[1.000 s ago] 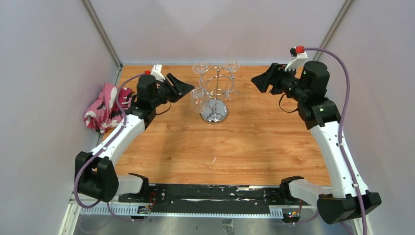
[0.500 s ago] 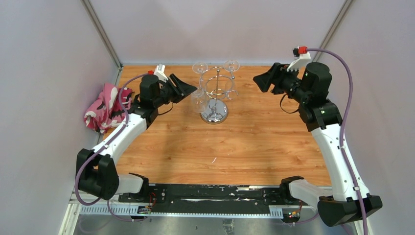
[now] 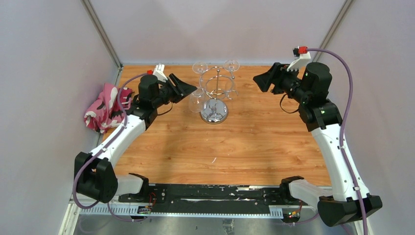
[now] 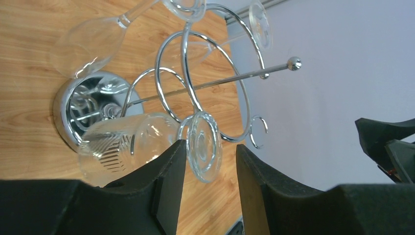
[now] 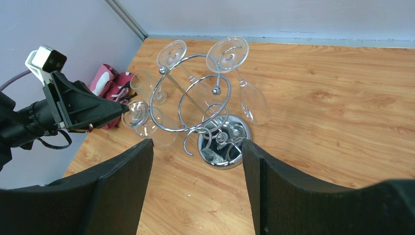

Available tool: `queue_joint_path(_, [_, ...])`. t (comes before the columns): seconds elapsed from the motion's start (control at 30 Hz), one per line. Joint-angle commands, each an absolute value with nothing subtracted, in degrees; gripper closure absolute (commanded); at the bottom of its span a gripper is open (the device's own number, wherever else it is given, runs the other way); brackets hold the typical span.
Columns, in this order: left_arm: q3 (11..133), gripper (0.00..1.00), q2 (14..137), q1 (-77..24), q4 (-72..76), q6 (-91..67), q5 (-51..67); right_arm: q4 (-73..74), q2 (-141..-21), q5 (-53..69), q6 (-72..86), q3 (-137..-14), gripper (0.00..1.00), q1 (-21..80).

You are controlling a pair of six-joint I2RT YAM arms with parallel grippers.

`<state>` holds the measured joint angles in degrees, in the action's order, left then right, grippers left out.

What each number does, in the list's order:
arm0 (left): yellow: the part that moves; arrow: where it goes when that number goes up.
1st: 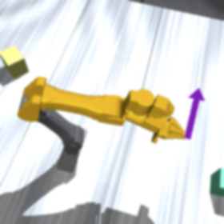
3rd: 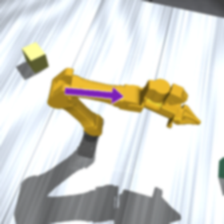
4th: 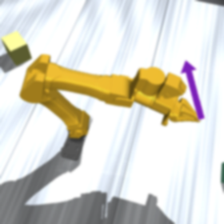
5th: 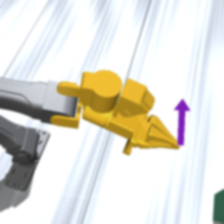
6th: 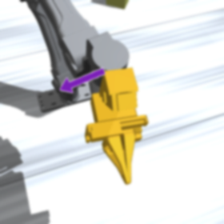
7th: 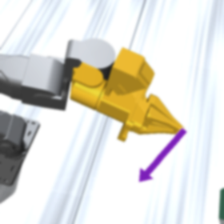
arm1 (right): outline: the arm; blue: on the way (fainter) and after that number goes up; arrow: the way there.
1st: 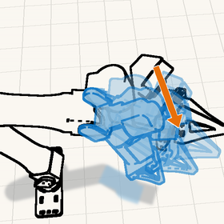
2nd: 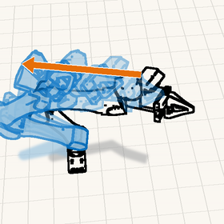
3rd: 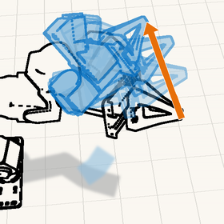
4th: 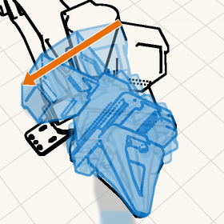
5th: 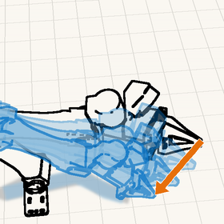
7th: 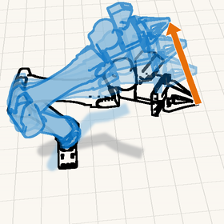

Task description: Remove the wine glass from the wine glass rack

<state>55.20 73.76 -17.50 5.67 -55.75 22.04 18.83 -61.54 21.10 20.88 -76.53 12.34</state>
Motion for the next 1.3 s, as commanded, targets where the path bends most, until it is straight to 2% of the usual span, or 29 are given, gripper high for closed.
queue_joint_path(0.0, [57.31,0.53,70.15,-18.28,7.48,-55.55,23.31,17.55,-60.47,21.16,20.70,-75.76,0.29,12.88])
queue_joint_path(0.43, [55.67,0.53,72.65,-19.11,7.48,-54.80,24.92,17.19,-60.27,21.81,21.40,-75.29,0.29,12.92])
queue_joint_path(0.83, [56.43,0.58,74.13,-20.37,7.49,-54.12,24.47,15.97,-60.84,22.28,22.70,-74.73,0.32,12.96])
queue_joint_path(1.03, [57.24,0.61,75.36,-20.54,7.47,-54.38,25.60,17.81,-64.45,28.82,23.34,-76.82,0.40,13.05])
queue_joint_path(1.17, [57.91,0.64,76.01,-20.95,7.48,-54.15,25.63,20.06,-64.54,29.17,21.52,-77.26,0.42,17.61])
queue_joint_path(1.23, [58.15,0.66,76.24,-21.17,7.52,-53.98,25.57,22.36,-64.66,26.12,19.65,-78.08,0.47,22.21])
queue_joint_path(1.27, [58.23,0.66,76.39,-21.26,7.51,-53.97,25.65,23.30,-65.13,25.19,18.92,-78.53,0.53,24.51])
